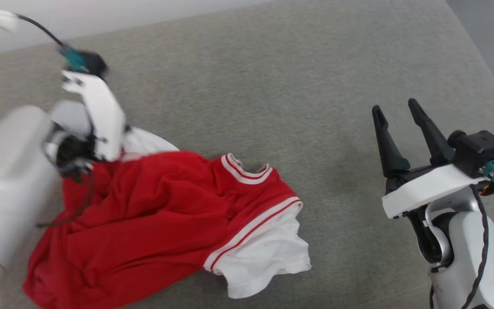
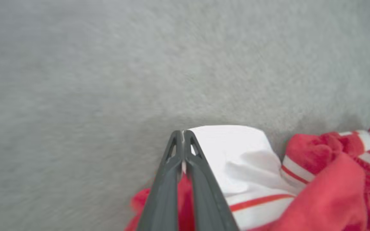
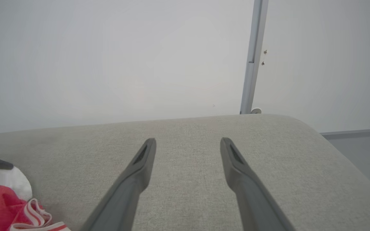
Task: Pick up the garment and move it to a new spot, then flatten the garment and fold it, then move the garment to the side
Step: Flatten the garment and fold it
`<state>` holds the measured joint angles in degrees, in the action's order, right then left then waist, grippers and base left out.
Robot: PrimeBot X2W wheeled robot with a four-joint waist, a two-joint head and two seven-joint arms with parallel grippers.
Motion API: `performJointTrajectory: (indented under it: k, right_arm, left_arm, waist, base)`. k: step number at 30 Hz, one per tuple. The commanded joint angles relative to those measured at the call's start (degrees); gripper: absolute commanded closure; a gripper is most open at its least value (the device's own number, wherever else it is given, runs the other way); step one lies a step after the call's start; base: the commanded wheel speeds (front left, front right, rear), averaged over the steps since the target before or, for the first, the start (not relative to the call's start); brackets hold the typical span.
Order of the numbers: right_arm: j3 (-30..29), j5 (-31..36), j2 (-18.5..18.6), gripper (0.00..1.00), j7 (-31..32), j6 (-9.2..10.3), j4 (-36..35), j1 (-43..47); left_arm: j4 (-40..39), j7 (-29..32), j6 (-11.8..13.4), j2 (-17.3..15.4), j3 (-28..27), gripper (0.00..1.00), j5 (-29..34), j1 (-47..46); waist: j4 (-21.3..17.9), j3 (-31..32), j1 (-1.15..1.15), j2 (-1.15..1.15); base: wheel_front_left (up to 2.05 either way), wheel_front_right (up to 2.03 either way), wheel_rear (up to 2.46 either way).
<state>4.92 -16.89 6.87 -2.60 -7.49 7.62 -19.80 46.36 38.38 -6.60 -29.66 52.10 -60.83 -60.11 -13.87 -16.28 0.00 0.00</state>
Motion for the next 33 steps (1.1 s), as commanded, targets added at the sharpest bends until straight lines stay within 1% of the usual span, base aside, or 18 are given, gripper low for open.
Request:
performJointTrajectory:
  k: [1,4,8,11,14,17,19,20,21,24,26,27,28,31,32,33]
  right_arm:
    - [-0.1,0.3,0.2,0.00,0.0,0.00,-0.3,0.4]
    - [-0.4,0.4,0.6,0.00,0.4,0.00,-0.4,1.1]
    - [-0.7,0.5,0.7,0.00,1.0,0.00,-0.9,1.5]
    - [-1.0,0.8,0.9,0.00,1.6,0.00,-1.3,1.7]
    - [-1.1,1.0,0.9,0.00,2.2,0.00,-1.7,2.0]
    - [-1.4,1.1,0.9,0.00,2.7,0.00,-2.0,2.3]
    - [-1.3,1.2,0.8,0.00,3.0,0.00,-2.1,2.5]
    - [-1.3,1.2,0.8,0.00,3.0,0.00,-2.1,2.5]
    - [-1.3,1.1,0.9,0.00,3.3,0.00,-2.2,2.5]
    - [-1.3,1.0,1.0,0.00,3.6,0.00,-2.2,2.6]
    - [-1.3,0.9,1.2,0.00,3.8,0.00,-2.2,2.6]
    - [-1.2,0.7,1.3,0.00,4.0,0.00,-2.2,2.7]
    - [-1.2,0.7,1.3,0.00,4.0,0.00,-2.2,2.7]
    - [-0.9,0.5,1.4,0.00,4.7,0.00,-2.1,2.8]
    - [-0.7,0.2,1.3,0.00,4.9,0.00,-2.0,2.9]
    - [-0.5,-0.1,1.3,0.00,5.4,0.00,-1.9,3.1]
  left_arm:
    - [0.2,-1.4,0.0,-1.1,-0.9,1.00,0.2,-1.3]
    - [0.0,-4.1,0.7,-3.0,-2.5,1.00,0.1,-2.2]
    - [-0.1,-7.5,2.4,-7.1,-3.6,1.00,1.5,-2.7]
    - [0.1,-10.0,3.6,-10.0,-4.3,1.00,2.4,-1.3]
    - [1.1,-10.8,5.2,-12.6,-4.2,1.00,3.1,0.8]
    - [2.6,-10.6,6.9,-14.4,-4.2,1.00,2.3,3.4]
    - [3.6,-10.3,8.0,-15.0,-4.2,1.00,1.6,5.9]
    - [3.6,-10.3,8.0,-15.0,-4.2,1.00,1.6,5.9]
    - [4.7,-10.3,9.0,-15.2,-4.4,1.00,0.8,8.4]
    - [6.2,-9.9,9.8,-14.2,-4.9,1.00,-1.3,12.1]
    - [6.6,-10.2,10.1,-13.8,-5.1,1.00,-1.9,13.0]
    - [7.5,-10.0,9.9,-12.7,-5.4,1.00,-2.9,15.0]
    - [7.5,-10.0,9.9,-12.7,-5.4,1.00,-2.9,15.0]
    - [8.2,-11.1,9.6,-11.1,-6.0,1.00,-4.3,16.4]
    - [8.3,-12.1,9.3,-10.6,-6.4,0.56,-4.6,16.6]
    - [8.1,-13.1,8.9,-10.3,-6.6,0.21,-4.8,16.5]
  waist:
    - [1.5,0.9,0.00,0.00]
    - [3.3,1.7,0.00,0.00]
    - [5.5,2.3,0.00,0.00]
    - [7.1,2.6,0.00,0.00]
    - [8.3,2.8,0.00,0.00]
    - [9.2,2.9,0.00,0.00]
    - [9.7,2.9,0.00,0.00]
    - [9.7,2.9,0.00,0.00]
    - [10.2,2.8,0.00,0.00]
    - [10.9,2.6,0.00,0.00]
    - [11.2,2.6,0.00,0.00]
    - [11.7,2.6,0.00,0.00]
    - [11.7,2.6,0.00,0.00]
    - [12.4,2.9,0.00,0.00]
    - [12.6,3.1,0.00,0.00]
    - [12.9,3.4,0.00,0.00]
  base:
    - [0.00,0.00,0.00]
    - [0.00,0.00,0.00]
    - [0.00,0.00,0.00]
    - [0.00,0.00,0.00]
    - [0.00,0.00,0.00]
    - [0.00,0.00,0.00]
    - [0.00,0.00,0.00]
    - [0.00,0.00,0.00]
    - [0.00,0.00,0.00]
    - [0.00,0.00,0.00]
    - [0.00,0.00,0.00]
    - [0.00,0.00,0.00]
    - [0.00,0.00,0.00]
    - [0.00,0.00,0.00]
    - [0.00,0.00,0.00]
    - [0.00,0.00,0.00]
